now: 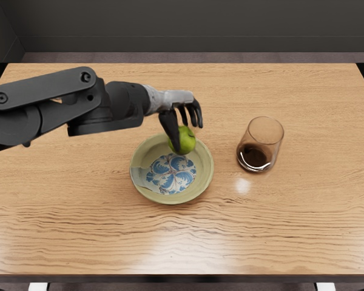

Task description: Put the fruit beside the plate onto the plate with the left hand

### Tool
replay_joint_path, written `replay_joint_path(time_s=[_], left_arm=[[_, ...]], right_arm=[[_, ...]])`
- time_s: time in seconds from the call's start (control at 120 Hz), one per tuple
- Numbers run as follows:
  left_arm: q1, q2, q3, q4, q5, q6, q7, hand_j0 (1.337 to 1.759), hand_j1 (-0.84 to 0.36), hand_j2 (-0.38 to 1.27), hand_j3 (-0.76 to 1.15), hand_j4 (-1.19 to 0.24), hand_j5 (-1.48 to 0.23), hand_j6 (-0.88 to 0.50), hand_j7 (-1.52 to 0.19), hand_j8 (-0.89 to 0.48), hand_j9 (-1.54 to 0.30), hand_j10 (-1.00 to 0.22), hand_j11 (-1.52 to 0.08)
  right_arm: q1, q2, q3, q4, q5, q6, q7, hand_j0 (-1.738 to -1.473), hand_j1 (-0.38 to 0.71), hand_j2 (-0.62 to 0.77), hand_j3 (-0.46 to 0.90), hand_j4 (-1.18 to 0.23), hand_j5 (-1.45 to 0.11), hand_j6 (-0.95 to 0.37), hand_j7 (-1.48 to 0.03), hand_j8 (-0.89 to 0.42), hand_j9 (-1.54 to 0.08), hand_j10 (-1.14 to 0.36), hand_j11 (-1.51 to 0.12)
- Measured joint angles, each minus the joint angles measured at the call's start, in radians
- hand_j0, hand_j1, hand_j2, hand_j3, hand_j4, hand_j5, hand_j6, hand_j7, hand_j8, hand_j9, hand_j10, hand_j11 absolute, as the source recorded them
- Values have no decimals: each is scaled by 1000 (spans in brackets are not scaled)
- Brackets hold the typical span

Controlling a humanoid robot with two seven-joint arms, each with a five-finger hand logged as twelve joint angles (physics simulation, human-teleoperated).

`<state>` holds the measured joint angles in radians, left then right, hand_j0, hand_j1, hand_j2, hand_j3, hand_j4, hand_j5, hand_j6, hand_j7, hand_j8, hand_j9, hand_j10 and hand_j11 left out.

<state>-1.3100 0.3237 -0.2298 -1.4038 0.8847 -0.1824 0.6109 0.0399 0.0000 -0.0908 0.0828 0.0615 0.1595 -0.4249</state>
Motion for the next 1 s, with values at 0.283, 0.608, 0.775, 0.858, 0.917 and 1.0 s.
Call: replay_joint_path(time_s=[0.283, 0.608, 0.775, 0.858, 0.917, 1.0], left_arm=[[2, 89, -55, -27, -126, -8, 0, 1658, 3, 115, 0, -304, -410, -269, -406, -269, -402, -295, -403], [175, 533, -159, -62, -1007, -398, 0, 1658, 261, 27, 0, -78, -103, -71, -102, -71, -102, -76, -102], [236, 683, -183, -59, -1189, -423, 0, 1658, 298, 14, 0, -44, -59, -41, -59, -41, -58, -43, -58], [272, 721, -182, -54, -1211, -426, 0, 1658, 308, 10, 0, -35, -47, -32, -47, -32, -46, -34, -46], [284, 781, -182, -45, -1218, -428, 0, 1658, 313, 8, 0, -30, -41, -28, -40, -28, -40, -30, -40], [293, 852, -181, -38, -1224, -429, 0, 1658, 318, 6, 0, -25, -34, -23, -34, -23, -34, -25, -34]], right_arm=[[0, 0, 0, 1, 0, 0, 0, -1658, -349, 0, 0, -1, 0, -1, 0, -1, 0, 0, 0], [1, 0, 0, 3, 1, 3, 0, -1658, -349, 0, 0, 0, 0, -1, 0, 0, 0, 0, 0], [1, 0, 0, 5, 3, 3, 0, -1658, -349, 0, 0, 0, 0, -1, 0, 0, 0, 0, 0], [2, 0, 0, 10, 3, 4, 0, -1658, -349, 0, 0, 0, 0, -1, 0, 0, 0, 0, 0], [2, 0, 0, 11, 3, 4, 0, -1658, -349, 0, 0, 0, 0, -1, 0, -1, 0, 0, 0], [2, 0, 0, 14, 3, 4, 0, -1658, -349, 0, 0, 0, 0, -1, 0, 0, 0, 0, 0]])
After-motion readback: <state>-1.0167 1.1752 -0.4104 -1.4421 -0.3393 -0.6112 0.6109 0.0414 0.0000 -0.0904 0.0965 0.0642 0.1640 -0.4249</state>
